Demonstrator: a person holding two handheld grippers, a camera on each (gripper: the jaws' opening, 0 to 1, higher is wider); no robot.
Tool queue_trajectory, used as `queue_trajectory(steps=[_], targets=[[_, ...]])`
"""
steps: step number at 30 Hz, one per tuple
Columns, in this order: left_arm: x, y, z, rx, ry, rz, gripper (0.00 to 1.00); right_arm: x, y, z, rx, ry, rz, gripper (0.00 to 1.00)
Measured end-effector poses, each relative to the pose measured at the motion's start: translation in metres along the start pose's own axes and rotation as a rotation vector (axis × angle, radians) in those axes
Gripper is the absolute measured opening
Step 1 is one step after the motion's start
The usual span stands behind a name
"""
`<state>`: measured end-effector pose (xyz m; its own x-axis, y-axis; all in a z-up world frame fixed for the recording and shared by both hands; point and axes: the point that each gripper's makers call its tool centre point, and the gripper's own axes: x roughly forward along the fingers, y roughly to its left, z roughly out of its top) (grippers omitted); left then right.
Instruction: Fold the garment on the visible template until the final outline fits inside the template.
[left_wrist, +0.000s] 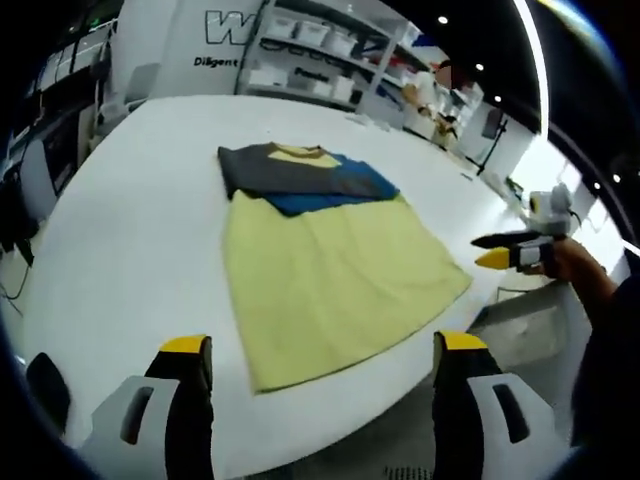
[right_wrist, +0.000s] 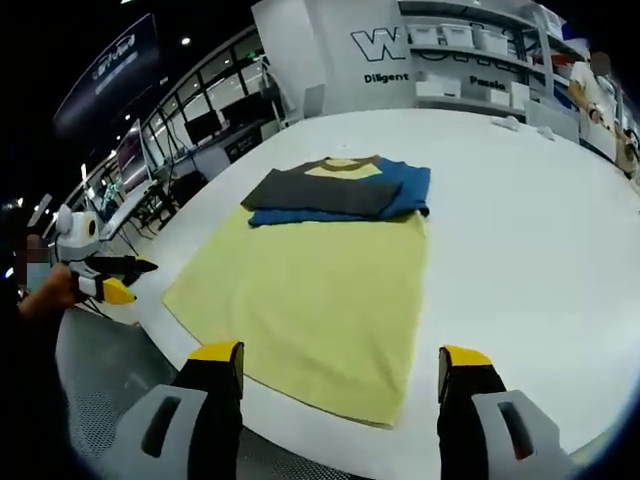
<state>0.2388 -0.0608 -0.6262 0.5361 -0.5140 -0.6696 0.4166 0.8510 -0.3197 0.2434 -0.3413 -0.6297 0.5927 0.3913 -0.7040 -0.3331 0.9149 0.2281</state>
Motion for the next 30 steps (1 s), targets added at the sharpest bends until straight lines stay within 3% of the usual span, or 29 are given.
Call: queue_trajectory(steps=[7, 22, 30], targets=[[0.005, 0.005, -0.010, -0.028, 0.048, 0.010, 0.77, 0.004, -0.003, -0.007, 0.012, 0.032, 0.002, 0.76], [0.011, 0.006, -0.018, -0.044, 0.087, 0.003, 0.69, 0.009, -0.010, -0.021, 0.031, 0.107, 0.006, 0.61], [0.013, 0.009, -0.020, -0.054, 0.096, 0.006, 0.66, 0.011, -0.011, -0.024, 0.030, 0.119, 0.013, 0.59]])
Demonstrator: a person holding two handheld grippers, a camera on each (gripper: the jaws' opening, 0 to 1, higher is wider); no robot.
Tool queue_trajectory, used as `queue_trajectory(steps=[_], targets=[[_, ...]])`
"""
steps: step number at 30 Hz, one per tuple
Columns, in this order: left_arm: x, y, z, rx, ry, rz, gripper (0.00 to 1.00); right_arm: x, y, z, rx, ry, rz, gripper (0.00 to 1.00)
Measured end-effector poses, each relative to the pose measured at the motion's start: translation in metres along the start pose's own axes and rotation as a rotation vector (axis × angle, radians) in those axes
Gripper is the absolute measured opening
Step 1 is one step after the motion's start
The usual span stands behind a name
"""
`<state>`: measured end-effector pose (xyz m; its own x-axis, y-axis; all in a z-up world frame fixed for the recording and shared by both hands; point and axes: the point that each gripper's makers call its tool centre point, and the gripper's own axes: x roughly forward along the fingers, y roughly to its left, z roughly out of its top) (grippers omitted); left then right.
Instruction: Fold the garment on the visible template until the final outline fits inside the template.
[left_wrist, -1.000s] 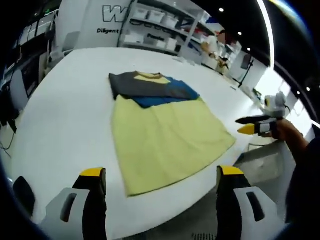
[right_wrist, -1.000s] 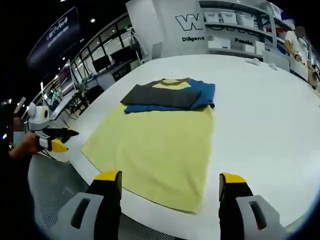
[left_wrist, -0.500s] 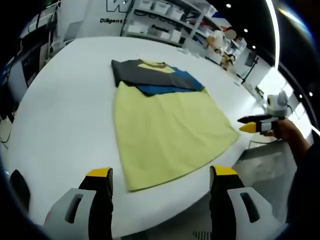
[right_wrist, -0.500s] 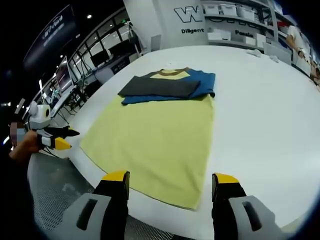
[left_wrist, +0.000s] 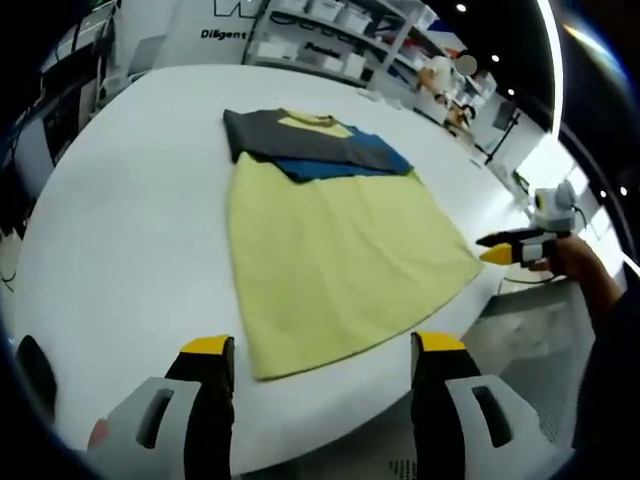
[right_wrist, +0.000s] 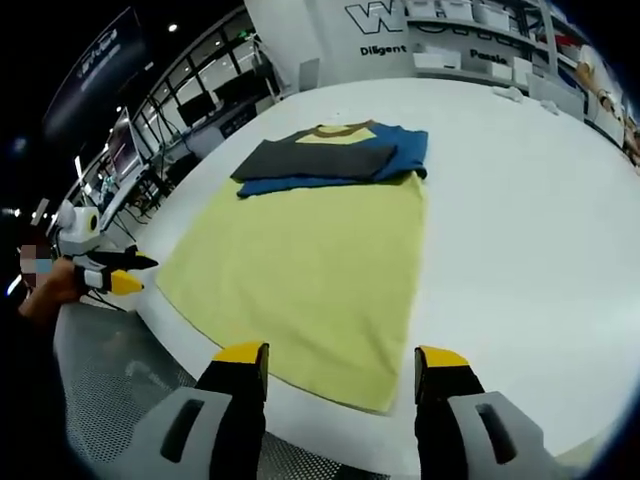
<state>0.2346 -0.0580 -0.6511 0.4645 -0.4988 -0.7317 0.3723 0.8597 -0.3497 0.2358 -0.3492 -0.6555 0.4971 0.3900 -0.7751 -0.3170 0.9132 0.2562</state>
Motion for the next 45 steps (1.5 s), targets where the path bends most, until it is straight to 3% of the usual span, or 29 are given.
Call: queue_trajectory(steps=[9, 34, 45], targets=[[0.002, 0.005, -0.009, -0.036, 0.043, 0.016, 0.58, 0.003, 0.005, -0.005, -0.007, 0.029, 0.028, 0.61], [0.005, 0.025, -0.013, 0.043, 0.103, 0.076, 0.24, 0.003, 0.006, -0.005, 0.006, 0.026, 0.038, 0.59], [0.008, 0.033, -0.009, 0.123, 0.133, 0.108, 0.09, 0.003, 0.007, -0.009, 0.012, 0.044, 0.044, 0.58]])
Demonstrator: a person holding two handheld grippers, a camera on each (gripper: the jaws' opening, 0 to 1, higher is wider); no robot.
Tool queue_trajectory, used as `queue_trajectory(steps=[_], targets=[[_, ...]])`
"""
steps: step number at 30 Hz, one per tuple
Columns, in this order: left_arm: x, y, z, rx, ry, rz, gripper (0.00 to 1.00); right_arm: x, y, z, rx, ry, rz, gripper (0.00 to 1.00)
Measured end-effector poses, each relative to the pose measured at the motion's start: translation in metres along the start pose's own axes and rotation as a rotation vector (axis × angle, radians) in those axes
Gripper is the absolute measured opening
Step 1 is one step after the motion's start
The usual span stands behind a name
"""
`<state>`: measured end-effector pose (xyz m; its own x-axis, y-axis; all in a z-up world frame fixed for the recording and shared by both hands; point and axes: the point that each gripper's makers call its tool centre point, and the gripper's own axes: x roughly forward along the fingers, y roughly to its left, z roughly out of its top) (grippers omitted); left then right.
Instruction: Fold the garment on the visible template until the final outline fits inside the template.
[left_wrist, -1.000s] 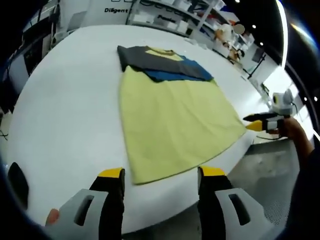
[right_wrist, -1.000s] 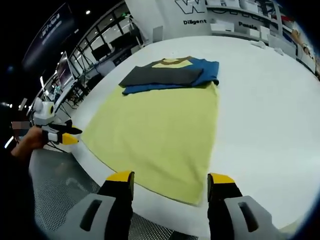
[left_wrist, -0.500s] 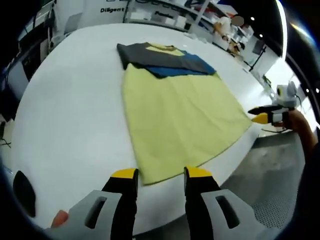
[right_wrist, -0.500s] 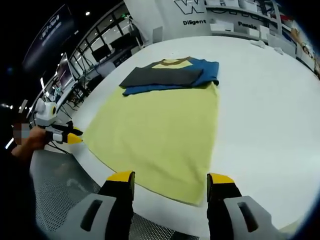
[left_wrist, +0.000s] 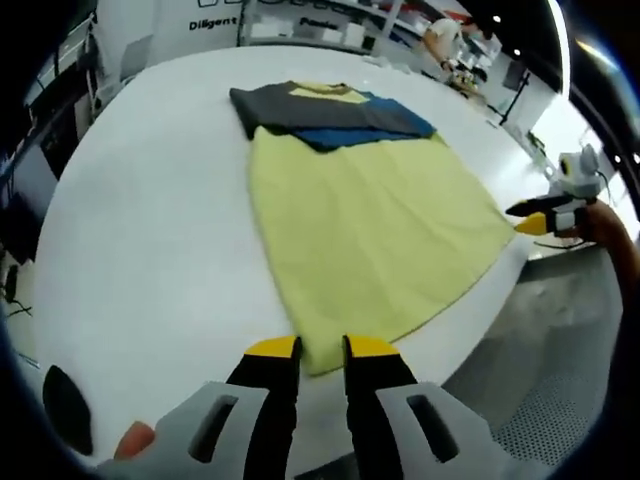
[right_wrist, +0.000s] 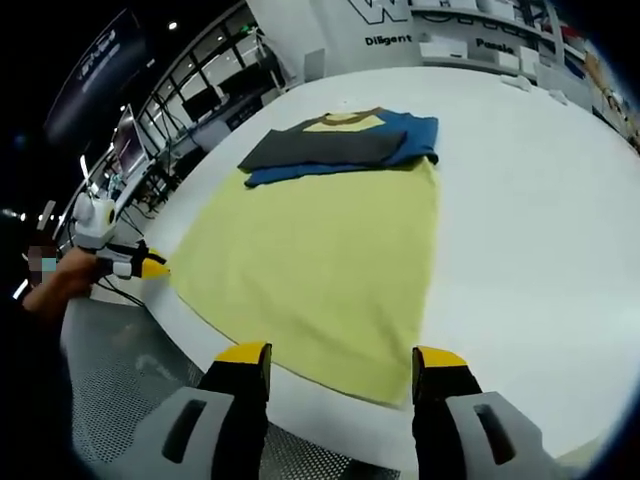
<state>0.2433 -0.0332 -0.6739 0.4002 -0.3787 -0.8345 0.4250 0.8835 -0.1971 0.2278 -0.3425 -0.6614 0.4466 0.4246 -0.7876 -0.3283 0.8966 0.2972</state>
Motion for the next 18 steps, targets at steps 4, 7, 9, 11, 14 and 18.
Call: queue_trajectory(steps=[4, 7, 9, 11, 14, 18], targets=[[0.000, 0.001, -0.001, 0.009, 0.006, 0.004, 0.03, 0.000, 0.000, -0.003, -0.002, 0.015, -0.001, 0.58], [0.000, 0.002, -0.003, 0.003, 0.012, 0.002, 0.00, 0.000, -0.002, -0.005, 0.002, 0.025, -0.007, 0.55], [0.000, 0.002, -0.003, 0.000, 0.008, 0.001, 0.00, 0.000, -0.003, -0.010, 0.005, 0.052, -0.011, 0.50], [0.001, 0.003, -0.004, -0.003, 0.007, -0.001, 0.00, 0.000, -0.005, -0.012, 0.004, 0.062, -0.023, 0.47], [0.001, 0.002, -0.004, -0.005, 0.005, -0.003, 0.00, -0.004, -0.012, -0.008, 0.031, 0.037, -0.055, 0.48], [0.001, 0.003, -0.005, -0.007, 0.003, -0.006, 0.00, -0.005, -0.018, -0.015, 0.055, 0.063, -0.060, 0.41]])
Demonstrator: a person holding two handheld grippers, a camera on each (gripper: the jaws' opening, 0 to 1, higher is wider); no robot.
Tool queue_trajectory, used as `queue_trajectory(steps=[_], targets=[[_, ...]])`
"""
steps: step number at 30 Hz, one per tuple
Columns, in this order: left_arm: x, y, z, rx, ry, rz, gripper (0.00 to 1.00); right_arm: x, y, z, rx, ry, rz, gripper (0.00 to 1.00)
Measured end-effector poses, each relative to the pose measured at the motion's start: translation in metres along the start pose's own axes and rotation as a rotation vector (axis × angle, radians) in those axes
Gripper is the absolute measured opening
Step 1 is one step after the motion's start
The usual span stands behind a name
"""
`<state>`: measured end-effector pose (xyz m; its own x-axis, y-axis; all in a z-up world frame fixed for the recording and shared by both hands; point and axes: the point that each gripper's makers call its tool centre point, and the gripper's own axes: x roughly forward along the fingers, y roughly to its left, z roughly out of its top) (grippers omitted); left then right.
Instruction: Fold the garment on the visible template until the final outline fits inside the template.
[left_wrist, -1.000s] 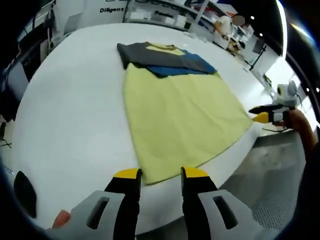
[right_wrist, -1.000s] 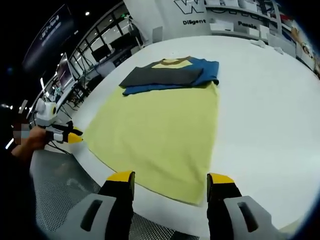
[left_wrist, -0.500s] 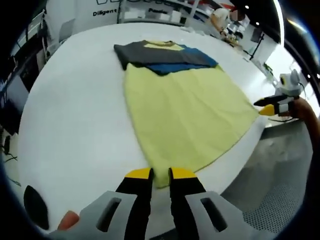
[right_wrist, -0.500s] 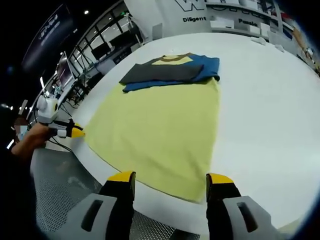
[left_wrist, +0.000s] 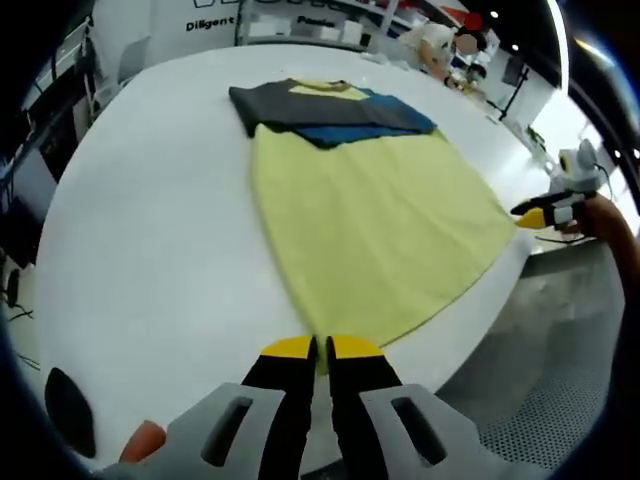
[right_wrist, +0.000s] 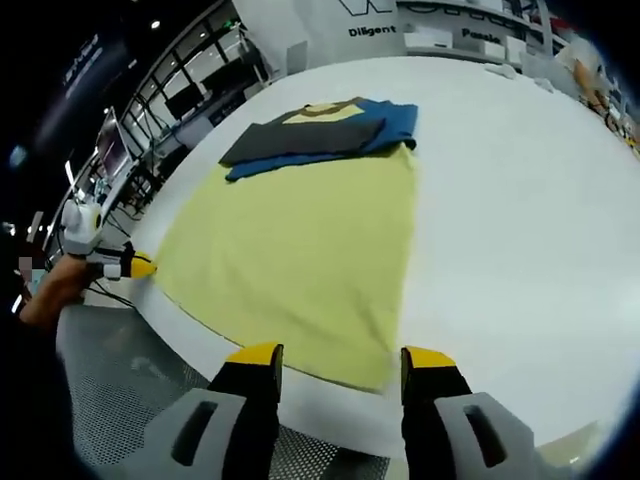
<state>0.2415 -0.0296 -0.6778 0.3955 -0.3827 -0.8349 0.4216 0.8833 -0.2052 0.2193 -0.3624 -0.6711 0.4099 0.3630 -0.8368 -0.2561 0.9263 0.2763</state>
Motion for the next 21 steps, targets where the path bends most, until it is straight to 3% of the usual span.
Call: queue_trajectory(steps=[14, 21], targets=[[0.000, -0.001, 0.000, -0.007, -0.005, -0.005, 0.00, 0.000, -0.009, -0.006, 0.054, 0.028, -0.033, 0.23], [0.000, -0.001, 0.000, -0.010, -0.010, -0.011, 0.00, 0.004, -0.015, -0.005, 0.041, 0.027, -0.044, 0.13]])
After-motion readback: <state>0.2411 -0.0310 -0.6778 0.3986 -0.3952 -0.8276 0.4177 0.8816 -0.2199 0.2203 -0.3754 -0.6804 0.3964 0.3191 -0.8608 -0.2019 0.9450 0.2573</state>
